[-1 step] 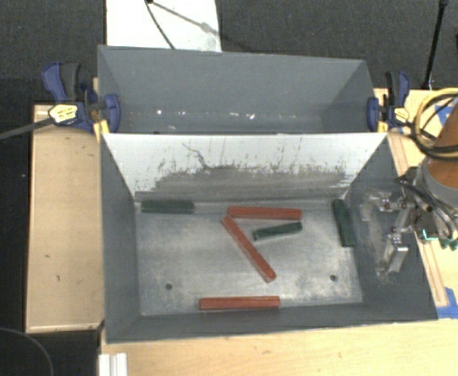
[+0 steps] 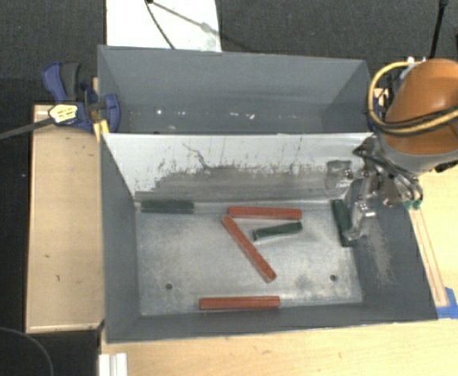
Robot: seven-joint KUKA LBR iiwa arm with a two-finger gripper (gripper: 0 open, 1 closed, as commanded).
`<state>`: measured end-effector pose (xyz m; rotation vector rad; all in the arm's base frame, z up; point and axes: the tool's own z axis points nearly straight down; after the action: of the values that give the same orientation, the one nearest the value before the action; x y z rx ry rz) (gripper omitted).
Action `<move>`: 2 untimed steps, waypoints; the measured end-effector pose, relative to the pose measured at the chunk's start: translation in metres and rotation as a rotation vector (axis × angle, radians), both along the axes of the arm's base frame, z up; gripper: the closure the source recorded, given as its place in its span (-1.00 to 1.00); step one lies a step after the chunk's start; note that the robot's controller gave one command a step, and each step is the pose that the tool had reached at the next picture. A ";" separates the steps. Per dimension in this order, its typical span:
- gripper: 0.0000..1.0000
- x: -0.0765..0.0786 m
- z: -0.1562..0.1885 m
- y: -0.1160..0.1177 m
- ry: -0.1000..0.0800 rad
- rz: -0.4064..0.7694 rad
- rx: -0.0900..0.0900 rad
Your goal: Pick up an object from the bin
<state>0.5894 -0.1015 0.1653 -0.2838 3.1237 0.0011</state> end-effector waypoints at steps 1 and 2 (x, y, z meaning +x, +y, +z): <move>-1.00 -0.011 -0.099 0.092 0.008 0.008 0.004; 1.00 -0.008 -0.092 0.087 -0.001 0.006 0.000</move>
Offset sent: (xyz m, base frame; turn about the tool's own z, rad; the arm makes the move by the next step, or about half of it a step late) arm -0.0098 0.0861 -0.0953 -0.0018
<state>0.5814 -0.0147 0.0735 -0.2925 3.1220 0.0014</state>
